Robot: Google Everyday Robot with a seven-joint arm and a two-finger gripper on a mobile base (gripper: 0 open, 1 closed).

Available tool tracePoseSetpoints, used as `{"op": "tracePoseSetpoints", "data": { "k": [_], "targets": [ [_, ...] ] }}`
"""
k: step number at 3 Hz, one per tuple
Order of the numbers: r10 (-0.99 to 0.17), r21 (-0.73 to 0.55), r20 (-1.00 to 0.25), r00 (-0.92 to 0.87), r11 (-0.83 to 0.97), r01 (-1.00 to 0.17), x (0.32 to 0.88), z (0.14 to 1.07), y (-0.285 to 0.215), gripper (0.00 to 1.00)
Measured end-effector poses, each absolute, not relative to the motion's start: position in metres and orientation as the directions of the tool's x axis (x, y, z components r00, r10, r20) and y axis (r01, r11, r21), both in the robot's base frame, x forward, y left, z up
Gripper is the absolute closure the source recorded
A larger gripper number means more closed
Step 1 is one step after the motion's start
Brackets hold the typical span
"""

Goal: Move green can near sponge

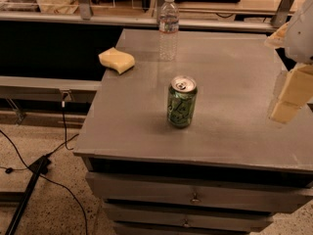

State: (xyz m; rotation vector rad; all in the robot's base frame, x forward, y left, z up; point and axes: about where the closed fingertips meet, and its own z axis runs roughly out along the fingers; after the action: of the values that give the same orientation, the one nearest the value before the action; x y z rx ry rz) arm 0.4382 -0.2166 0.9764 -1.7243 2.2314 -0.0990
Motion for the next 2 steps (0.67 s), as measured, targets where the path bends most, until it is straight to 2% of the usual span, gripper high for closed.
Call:
{"op": "tracePoseSetpoints", "data": {
  "k": [2],
  "targets": [
    [-0.949, -0.24, -0.241, -0.205, 0.263, -0.935, 0.4376, 0.9776, -0.2145, 0.0]
  ]
}}
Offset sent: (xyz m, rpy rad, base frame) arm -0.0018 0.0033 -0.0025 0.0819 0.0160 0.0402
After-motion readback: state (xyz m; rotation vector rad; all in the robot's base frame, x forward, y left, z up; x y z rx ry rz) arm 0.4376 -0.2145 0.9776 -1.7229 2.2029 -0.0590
